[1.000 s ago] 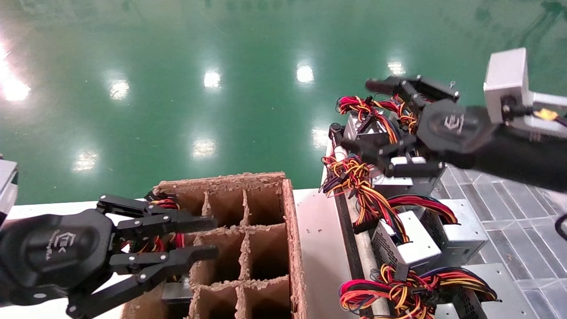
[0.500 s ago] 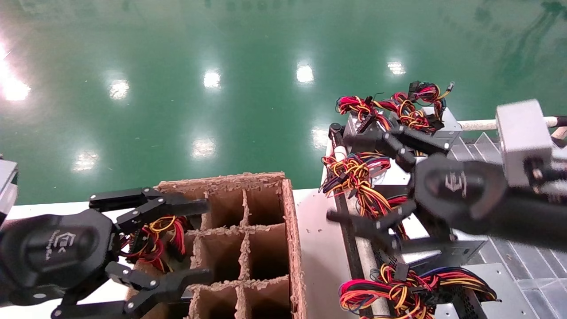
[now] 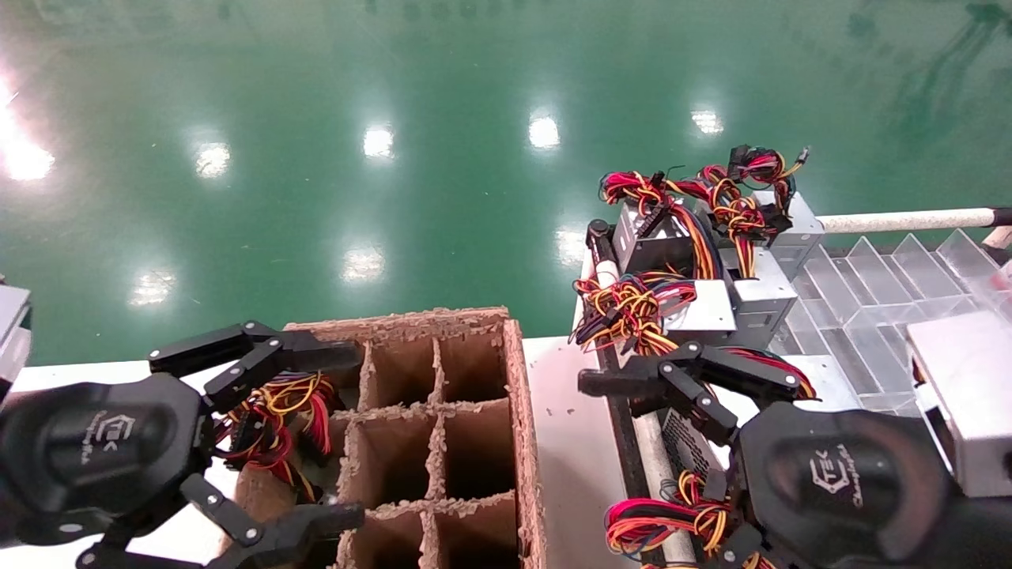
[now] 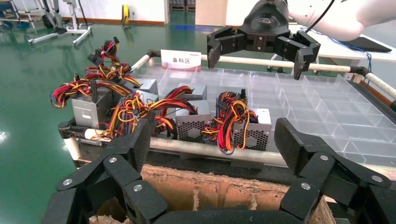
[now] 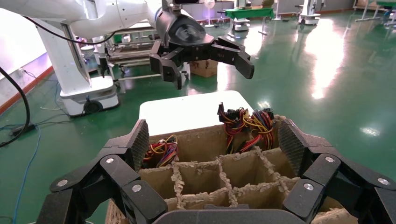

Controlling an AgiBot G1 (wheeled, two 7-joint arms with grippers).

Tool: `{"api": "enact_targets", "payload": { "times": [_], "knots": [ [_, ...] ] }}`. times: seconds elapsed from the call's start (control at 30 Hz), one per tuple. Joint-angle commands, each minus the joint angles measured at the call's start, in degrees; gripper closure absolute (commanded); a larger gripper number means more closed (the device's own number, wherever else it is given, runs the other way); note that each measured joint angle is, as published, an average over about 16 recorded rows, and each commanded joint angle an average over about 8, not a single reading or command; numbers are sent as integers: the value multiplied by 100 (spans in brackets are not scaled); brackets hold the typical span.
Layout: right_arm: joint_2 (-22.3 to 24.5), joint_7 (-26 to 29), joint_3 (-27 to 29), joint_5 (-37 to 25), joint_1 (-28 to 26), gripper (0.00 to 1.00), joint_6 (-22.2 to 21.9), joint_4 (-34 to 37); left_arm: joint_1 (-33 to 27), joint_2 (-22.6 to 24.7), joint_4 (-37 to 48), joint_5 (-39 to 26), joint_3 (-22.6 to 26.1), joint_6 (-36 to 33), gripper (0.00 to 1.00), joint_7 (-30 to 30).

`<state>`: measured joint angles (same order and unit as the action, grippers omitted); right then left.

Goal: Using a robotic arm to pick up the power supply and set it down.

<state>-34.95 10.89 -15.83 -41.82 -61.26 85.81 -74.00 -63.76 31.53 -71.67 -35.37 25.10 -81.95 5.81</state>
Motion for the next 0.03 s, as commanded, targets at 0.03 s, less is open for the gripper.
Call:
{"api": "enact_targets", "payload": {
  "times": [0.03],
  "knots": [
    [36,100,88,17,134,0,50,-170,1,0,1,0,0,0,0,0]
  ]
}}
